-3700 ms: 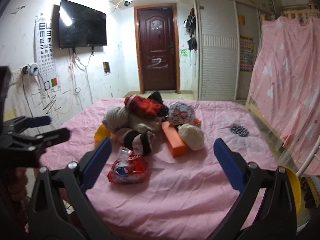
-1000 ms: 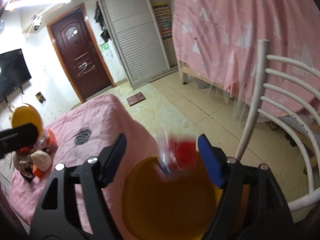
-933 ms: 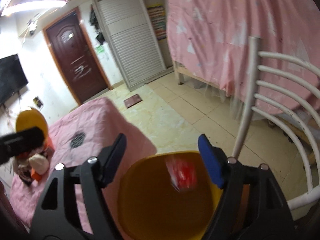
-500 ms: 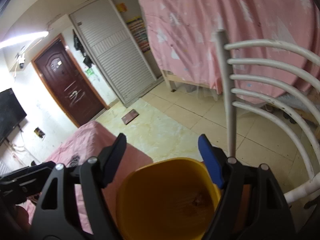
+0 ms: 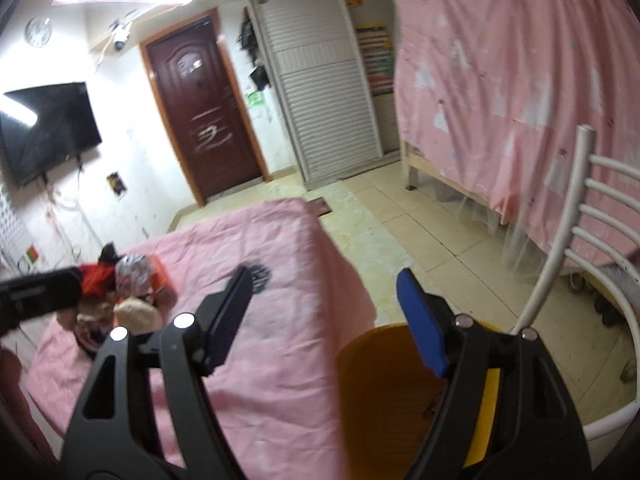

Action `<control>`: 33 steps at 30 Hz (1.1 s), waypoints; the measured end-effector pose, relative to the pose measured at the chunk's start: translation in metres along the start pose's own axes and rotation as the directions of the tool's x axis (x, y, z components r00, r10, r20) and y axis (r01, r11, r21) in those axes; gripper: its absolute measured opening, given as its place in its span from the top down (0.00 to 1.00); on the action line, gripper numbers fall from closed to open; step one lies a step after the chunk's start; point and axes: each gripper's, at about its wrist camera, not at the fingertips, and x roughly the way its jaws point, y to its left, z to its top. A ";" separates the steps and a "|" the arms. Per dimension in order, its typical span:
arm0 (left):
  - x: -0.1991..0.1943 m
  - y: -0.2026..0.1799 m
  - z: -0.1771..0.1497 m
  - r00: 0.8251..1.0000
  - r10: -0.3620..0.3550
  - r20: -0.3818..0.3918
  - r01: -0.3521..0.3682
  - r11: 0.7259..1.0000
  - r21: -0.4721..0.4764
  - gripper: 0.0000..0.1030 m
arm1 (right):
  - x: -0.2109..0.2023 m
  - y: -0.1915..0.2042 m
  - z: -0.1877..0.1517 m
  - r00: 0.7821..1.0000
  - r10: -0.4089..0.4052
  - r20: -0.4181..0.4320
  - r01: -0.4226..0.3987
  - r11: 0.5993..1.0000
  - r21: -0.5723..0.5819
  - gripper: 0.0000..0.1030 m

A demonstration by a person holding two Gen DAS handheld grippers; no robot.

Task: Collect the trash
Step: 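Grasp the white knit glove with the left tool while the right tool grasps the beige cloth ball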

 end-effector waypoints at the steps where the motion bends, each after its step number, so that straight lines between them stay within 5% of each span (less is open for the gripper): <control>1: -0.006 0.011 0.000 1.000 0.017 0.006 -0.017 1.000 -0.012 0.27 | 0.002 0.006 -0.001 1.000 0.004 -0.006 -0.004 1.000 -0.015 0.29; 17: -0.045 0.137 -0.020 0.984 0.178 0.029 -0.171 0.971 -0.164 0.25 | 0.022 0.086 -0.011 0.993 0.097 -0.071 -0.106 0.984 -0.141 0.25; 33: -0.042 0.186 -0.038 0.978 0.209 0.007 -0.202 0.952 -0.230 0.24 | 0.044 0.145 -0.012 0.981 0.151 -0.119 -0.173 0.963 -0.208 0.24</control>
